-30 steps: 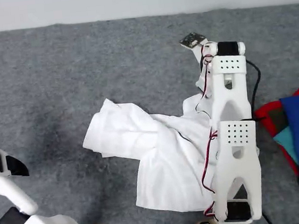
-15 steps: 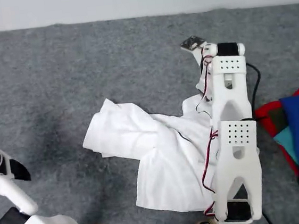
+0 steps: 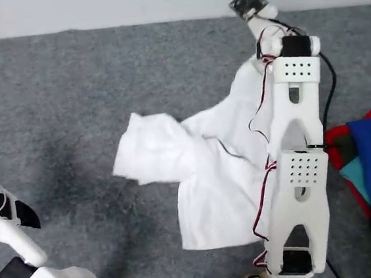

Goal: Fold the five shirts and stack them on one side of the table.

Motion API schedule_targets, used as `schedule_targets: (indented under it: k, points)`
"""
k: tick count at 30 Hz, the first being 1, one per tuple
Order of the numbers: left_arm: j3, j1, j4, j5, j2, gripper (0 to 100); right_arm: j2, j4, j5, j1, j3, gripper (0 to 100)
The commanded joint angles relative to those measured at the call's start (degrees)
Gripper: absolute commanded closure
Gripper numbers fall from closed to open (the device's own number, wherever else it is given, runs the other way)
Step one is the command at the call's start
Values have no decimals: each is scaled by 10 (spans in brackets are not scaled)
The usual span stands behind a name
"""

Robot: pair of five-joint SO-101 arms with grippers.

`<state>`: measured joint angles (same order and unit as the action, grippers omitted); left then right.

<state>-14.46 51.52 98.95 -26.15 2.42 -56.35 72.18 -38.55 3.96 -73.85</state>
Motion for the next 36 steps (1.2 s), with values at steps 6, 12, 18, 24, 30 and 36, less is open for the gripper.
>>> schedule_targets:
  k: [6,12,18,24,30,36]
  points:
    - [1,-5,17,-3,25,805,-21,-108,-3,40,-11,850]
    - [-1,-52,18,9,25,802,-2,-8,-2,43,-11,825]
    - [14,-191,16,124,21,801,49,151,34,22,-11,824]
    - [126,-381,-9,274,19,801,90,310,77,-8,-6,824]
    - [256,-459,-115,331,-76,801,166,311,196,7,-5,825]
    - [454,-503,-69,333,-291,799,262,311,203,-17,108,824]
